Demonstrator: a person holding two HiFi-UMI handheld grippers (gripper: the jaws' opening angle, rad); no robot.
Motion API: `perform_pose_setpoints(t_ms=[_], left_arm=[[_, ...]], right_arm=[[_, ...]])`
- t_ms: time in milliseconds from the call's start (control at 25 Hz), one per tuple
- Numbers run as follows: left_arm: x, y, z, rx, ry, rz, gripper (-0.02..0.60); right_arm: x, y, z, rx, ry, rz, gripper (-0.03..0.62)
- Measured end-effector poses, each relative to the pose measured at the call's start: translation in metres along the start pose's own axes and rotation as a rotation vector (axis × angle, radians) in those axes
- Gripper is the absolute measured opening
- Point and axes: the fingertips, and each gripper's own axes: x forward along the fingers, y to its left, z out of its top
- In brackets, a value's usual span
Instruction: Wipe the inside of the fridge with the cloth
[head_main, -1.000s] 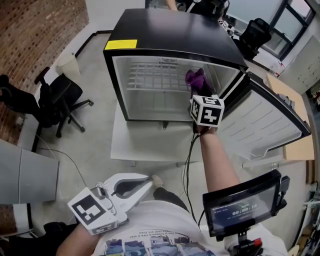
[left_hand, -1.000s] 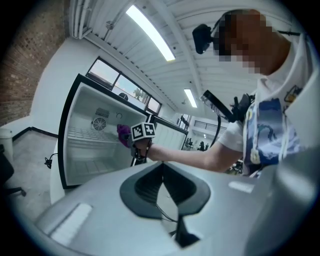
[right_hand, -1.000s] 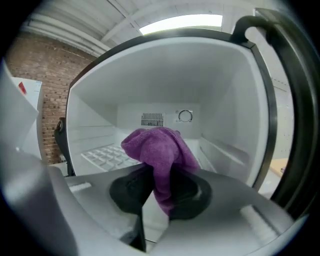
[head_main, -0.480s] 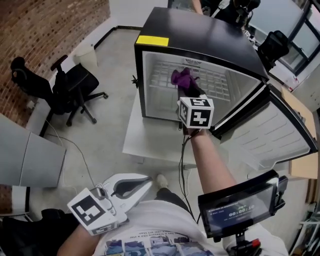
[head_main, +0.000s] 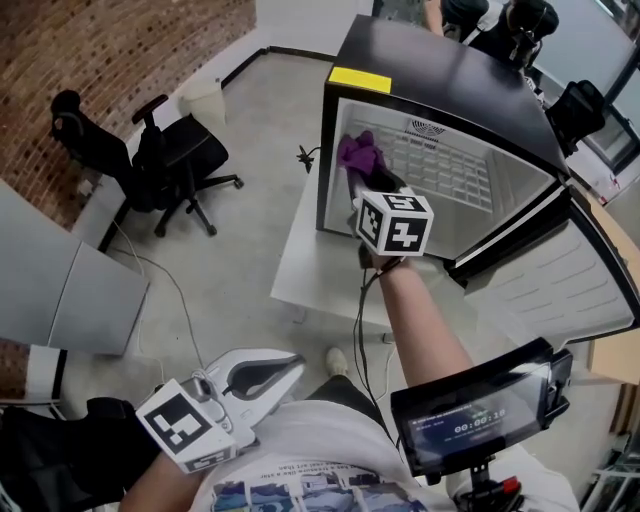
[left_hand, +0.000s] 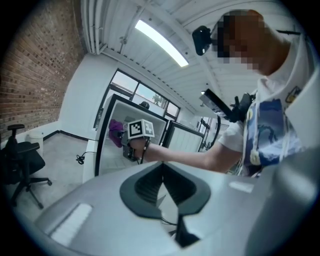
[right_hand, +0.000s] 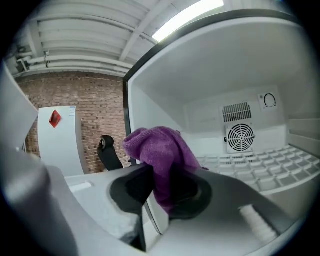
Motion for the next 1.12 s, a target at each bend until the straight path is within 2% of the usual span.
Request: perform_pose_setpoints(t_ms=[280,480,640,840,1120], left_arm=[[-0.008,-0.003,-0.003,-0.008,0.004,-0.01,0.008],[-0.001,-0.008,-0.004,-0.001,0.018,-0.06,0.008],[0.01,-0.015,-0.006,-0.001,0.033,-0.113,0.008],[0.025,-0.019,-0.004,0.001,0.041,-0.172,0.008],[0.042,-0.014,-0.005,-0.009,0.067,-0.193,0.008]], right_arm=[[-0.008,0.011,0.005,0.0,-0.009,0.011,0.074],[-0.028,0.011,0.011,-0.016,-0.036,0.017,0.074],[-0.052,0.015,0.011,-0.079,-0.056,0.017,0.074],[-0.07,0.023,-0.018,-0.141,-0.021,0.043,0.074],[-0.064,-0.017,-0.076,-0.118,0.067,-0.014,0.074]])
